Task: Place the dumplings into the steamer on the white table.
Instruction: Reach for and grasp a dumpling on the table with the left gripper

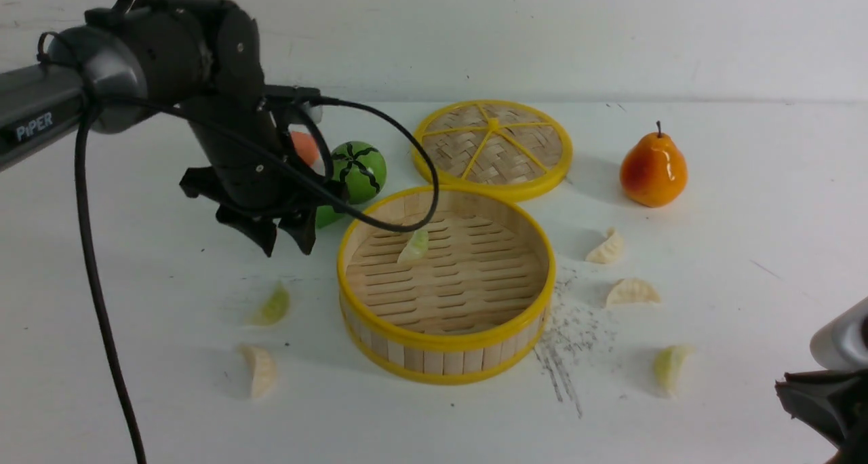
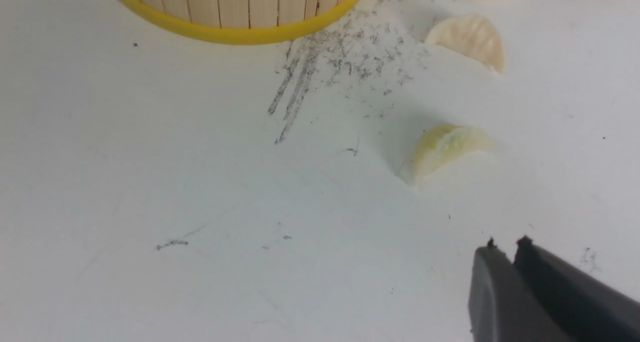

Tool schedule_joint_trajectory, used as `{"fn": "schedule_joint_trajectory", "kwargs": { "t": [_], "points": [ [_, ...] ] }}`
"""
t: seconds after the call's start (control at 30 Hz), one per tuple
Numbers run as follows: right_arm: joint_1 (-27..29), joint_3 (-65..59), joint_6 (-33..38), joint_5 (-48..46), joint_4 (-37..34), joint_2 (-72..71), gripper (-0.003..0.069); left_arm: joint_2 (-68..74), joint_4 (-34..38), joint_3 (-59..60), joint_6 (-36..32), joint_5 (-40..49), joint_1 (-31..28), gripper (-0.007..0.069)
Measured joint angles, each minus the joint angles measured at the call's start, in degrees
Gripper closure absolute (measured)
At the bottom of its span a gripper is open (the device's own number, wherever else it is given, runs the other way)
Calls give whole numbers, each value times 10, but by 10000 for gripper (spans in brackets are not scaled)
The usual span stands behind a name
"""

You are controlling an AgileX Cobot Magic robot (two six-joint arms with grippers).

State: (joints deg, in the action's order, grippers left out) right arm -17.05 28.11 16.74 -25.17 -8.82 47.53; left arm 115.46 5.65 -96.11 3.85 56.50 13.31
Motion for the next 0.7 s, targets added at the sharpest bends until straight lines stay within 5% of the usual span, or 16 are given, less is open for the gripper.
{"fn": "schedule_joint_trajectory", "kwargs": {
  "t": [0.3,0.53,0.7],
  "points": [
    [0,0,0,4,-1,0,589,66,-1,6,-32,1,-9,288],
    [0,0,0,3,-2,0,581,84,-16,6,-17,-2,-10,410],
    [0,0,0,3,-2,0,576,85,-17,-4,-16,5,-10,421]
  ]
}}
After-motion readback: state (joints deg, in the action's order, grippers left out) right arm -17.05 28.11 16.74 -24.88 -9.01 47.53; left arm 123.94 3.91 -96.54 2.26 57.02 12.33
